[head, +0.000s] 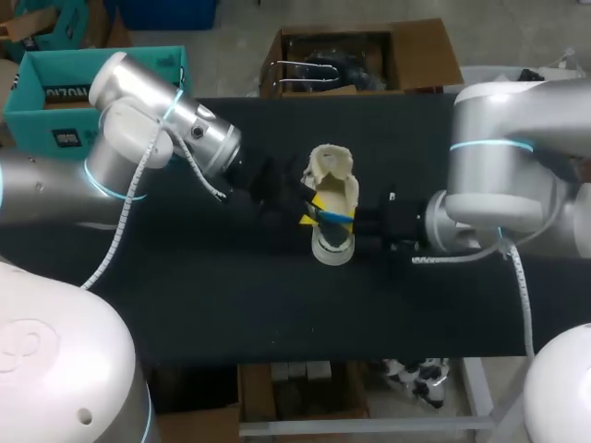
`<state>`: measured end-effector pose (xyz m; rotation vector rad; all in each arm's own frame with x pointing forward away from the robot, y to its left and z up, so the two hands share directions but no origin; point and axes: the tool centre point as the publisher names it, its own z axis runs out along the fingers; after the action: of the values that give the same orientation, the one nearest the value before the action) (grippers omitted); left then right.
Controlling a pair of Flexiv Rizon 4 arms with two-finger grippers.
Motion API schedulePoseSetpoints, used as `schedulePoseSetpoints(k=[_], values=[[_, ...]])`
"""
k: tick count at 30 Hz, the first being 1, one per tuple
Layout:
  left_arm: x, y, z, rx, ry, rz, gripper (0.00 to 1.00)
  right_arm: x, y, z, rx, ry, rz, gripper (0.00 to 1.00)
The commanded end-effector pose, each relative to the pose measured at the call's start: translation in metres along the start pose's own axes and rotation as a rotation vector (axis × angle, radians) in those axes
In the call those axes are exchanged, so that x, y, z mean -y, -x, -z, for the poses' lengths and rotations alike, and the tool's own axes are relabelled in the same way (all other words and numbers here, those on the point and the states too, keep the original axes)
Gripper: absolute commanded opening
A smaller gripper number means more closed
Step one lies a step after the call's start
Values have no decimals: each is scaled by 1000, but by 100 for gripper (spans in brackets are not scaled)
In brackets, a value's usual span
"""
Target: Open the shoe tongue, take the insole out of the shoe, put the insole back into the shoe, and pack the shoe into the shoebox
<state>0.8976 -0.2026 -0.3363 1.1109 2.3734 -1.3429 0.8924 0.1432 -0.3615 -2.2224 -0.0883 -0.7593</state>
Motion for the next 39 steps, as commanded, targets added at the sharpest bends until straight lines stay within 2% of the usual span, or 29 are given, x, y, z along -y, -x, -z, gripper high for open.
schedulePoseSetpoints(k=[1, 4, 5, 6, 8, 11, 14, 15, 21, 32, 33, 34, 36, 37, 39], values=[[5, -3, -10, 6, 26, -8, 0, -3, -3, -1, 16, -13, 1, 0], [5, -3, -10, 9, 26, -7, 0, 4, 1, 4, 16, -5, 9, 1], [5, -3, -10, 13, 31, -7, 0, 7, 3, 7, 12, 2, 14, 23], [5, -4, -10, 14, 33, -7, 0, 11, 5, 10, 7, 11, 19, 30], [4, -5, -8, 18, 35, -5, 0, 19, 9, 16, -3, 20, 32, 33], [3, -5, -7, 23, 35, -2, 0, 28, 12, 22, -5, 36, 49, 26], [2, -5, -7, 26, 34, 3, 0, 33, 13, 24, -8, 42, 62, 3], [2, -5, -7, 28, 35, 4, 0, 34, 13, 24, -8, 42, 66, 0], [-4, -2, -9, 38, 49, 23, 0, 25, 5, 14, 17, 30, 63, 0], [-24, 10, -10, 58, 57, 86, 0, 1, -2, -1, 35, 6, 13, 0], [-24, 10, -10, 57, 56, 88, 5, 0, -2, -1, 37, 9, 8, 0], [-25, 10, -10, 57, 55, 89, 18, 0, -3, -1, 38, 10, 6, 0], [-23, 9, -8, 55, 49, 88, 35, -1, -3, 0, 38, 15, 1, 0], [-22, 8, -7, 54, 47, 85, 38, -1, -4, 1, 38, 16, 0, 0], [-20, 7, -7, 52, 44, 80, 40, -1, -4, 2, 35, 18, -1, 0]])
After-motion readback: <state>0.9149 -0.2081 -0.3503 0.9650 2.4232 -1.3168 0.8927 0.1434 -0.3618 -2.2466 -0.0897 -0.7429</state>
